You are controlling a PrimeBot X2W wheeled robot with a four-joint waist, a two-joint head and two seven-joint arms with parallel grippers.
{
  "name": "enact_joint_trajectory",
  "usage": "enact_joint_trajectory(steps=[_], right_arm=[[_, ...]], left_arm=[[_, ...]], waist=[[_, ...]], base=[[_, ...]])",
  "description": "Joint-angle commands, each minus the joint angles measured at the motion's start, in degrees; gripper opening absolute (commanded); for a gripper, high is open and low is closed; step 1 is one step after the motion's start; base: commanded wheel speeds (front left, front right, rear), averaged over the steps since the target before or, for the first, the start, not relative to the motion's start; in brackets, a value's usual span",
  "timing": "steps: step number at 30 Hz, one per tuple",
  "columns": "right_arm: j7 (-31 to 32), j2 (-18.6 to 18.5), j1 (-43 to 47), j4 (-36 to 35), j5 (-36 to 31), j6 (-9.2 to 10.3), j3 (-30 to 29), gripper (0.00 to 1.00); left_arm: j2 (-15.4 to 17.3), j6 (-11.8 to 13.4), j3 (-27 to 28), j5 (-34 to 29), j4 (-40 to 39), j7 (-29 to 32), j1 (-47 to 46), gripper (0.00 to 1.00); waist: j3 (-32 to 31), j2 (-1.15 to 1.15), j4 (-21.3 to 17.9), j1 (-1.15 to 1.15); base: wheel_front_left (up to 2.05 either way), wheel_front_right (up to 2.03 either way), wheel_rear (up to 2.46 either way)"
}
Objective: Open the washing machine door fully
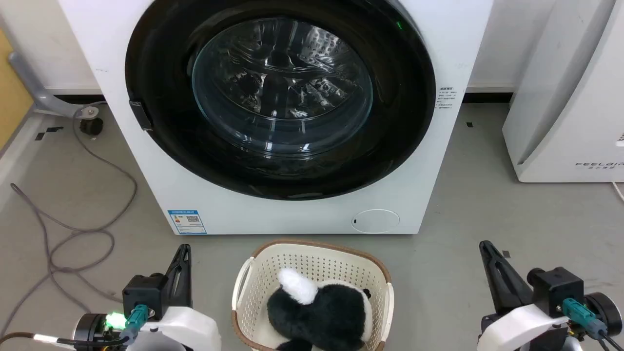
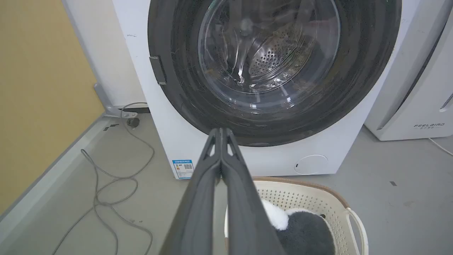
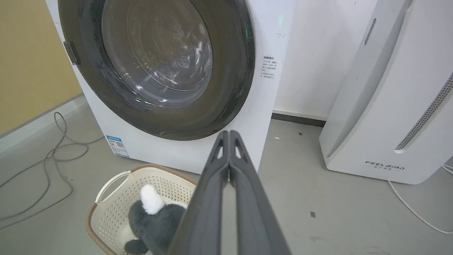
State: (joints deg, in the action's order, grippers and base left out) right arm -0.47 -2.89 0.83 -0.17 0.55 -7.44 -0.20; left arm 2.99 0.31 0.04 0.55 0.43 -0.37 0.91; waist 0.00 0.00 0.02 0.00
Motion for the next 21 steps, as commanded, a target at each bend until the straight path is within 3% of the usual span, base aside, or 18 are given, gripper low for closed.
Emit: enact_joint_trajectory(steps=[1,21], right_arm=[[0.4,0.0,-0.8,0.2,-0.5,-0.05,0.2,0.0],[0.5,0.0,-0.8,0.2,-0.6,-0.05,0.2,0.0]], left_arm=[[-0.1,-0.3,0.0,-0.5,-0.4,0.3,-0.9,0.0],[-0.1,-0.3,0.0,-0.6,-0.4,0.4,-0.9,0.0]], waist=[[0.0,0.0,0.0,0.0],[0.0,0.0,0.0,0.0]], base=[[0.0,0.0,0.0],[0.0,0.0,0.0]])
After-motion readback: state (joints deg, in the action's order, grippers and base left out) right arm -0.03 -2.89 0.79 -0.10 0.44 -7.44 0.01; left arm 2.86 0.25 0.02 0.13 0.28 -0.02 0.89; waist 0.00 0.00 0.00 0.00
